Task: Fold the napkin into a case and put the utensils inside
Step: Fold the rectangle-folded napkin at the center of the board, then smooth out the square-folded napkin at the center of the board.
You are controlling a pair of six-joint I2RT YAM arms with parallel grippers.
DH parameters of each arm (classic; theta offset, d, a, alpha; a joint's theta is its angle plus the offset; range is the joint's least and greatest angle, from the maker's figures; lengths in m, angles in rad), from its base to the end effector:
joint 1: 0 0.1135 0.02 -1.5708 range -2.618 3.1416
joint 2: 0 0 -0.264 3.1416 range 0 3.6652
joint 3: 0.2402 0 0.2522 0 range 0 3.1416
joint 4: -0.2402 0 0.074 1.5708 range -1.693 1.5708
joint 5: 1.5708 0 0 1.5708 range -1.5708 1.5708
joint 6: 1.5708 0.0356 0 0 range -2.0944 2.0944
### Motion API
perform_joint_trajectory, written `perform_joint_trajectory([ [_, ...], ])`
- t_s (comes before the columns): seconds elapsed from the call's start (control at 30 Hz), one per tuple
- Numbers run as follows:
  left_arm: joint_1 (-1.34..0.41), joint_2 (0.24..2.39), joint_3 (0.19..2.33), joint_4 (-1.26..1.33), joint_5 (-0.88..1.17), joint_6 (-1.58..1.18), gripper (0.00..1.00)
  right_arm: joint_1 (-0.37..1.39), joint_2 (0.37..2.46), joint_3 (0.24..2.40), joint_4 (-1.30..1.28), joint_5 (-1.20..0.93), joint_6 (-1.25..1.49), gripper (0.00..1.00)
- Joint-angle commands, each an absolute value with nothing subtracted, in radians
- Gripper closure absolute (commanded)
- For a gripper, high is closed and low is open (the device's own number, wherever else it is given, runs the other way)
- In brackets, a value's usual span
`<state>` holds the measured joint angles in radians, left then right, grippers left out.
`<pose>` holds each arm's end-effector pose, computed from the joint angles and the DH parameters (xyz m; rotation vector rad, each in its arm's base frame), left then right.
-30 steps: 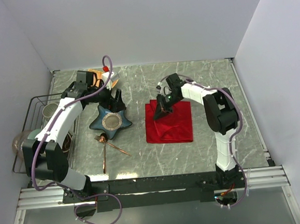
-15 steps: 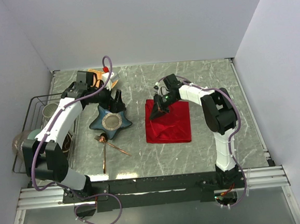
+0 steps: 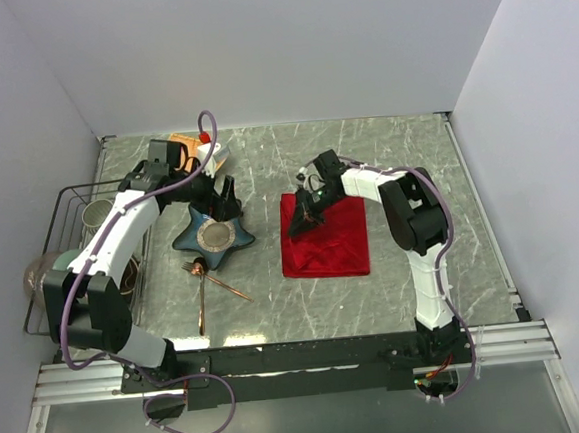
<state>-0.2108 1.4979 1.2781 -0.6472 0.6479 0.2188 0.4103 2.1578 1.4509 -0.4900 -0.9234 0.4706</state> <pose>0.3076 -0.0878 0.3039 0.7773 2.2151 -0.7789 0.3796 0.1961 0.1310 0.1727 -2.7083 -1.4340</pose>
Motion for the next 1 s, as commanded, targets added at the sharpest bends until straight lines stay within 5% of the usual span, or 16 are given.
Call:
perform_joint_trajectory([
  [0.0, -0.206, 1.434, 1.267, -0.635, 0.652, 0.219, 0.01, 0.422, 2.138, 1.489, -0.485, -0.982, 0.465, 0.75],
  [0.17, -0.206, 1.428, 1.267, -0.615, 0.681, 0.230, 0.01, 0.388, 2.071, 1.552, -0.655, -0.999, 0.318, 0.52],
  [0.6, -0.290, 1.462, 1.405, -0.453, 0.642, 0.199, 0.01, 0.069, 1.925, 1.540, -0.923, -0.864, 0.009, 0.50],
  [0.97, -0.313, 1.308, 1.232, -0.185, 0.567, -0.015, 0.01, 0.135, 1.761, 1.399, -0.920, -0.669, -0.124, 0.50],
])
